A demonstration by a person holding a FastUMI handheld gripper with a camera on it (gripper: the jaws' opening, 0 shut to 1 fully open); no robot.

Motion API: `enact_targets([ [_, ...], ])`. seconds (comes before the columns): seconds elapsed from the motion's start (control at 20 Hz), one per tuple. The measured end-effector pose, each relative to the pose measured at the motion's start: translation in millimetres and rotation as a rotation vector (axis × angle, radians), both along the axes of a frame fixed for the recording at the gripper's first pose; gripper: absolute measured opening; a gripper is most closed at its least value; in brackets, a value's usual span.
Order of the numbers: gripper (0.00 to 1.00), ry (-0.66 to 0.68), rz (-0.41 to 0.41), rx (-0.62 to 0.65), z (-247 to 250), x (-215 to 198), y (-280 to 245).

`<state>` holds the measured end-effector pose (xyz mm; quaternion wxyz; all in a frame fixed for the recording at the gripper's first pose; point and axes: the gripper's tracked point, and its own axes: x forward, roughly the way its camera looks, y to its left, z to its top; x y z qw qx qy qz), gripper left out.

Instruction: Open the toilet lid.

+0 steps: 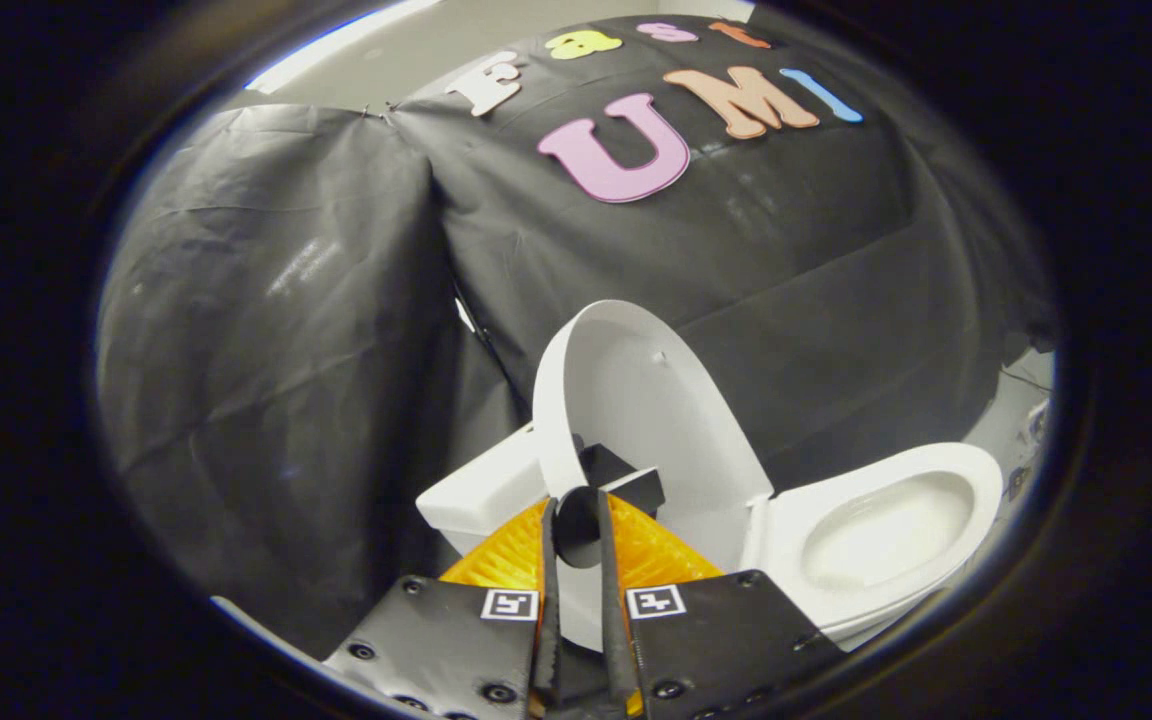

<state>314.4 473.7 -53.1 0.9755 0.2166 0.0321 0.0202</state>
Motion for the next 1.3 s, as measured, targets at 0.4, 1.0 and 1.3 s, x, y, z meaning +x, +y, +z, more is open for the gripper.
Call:
enact_targets([
  [0.4,0.21,0.005,0.026,0.001,-1,9,16],
  [1.0,0.55,-0.111,-0.039,0.012,56,-13,-17],
  [1.3,0.55,-0.163,-0.159,-0.122,98,-38,-94],
])
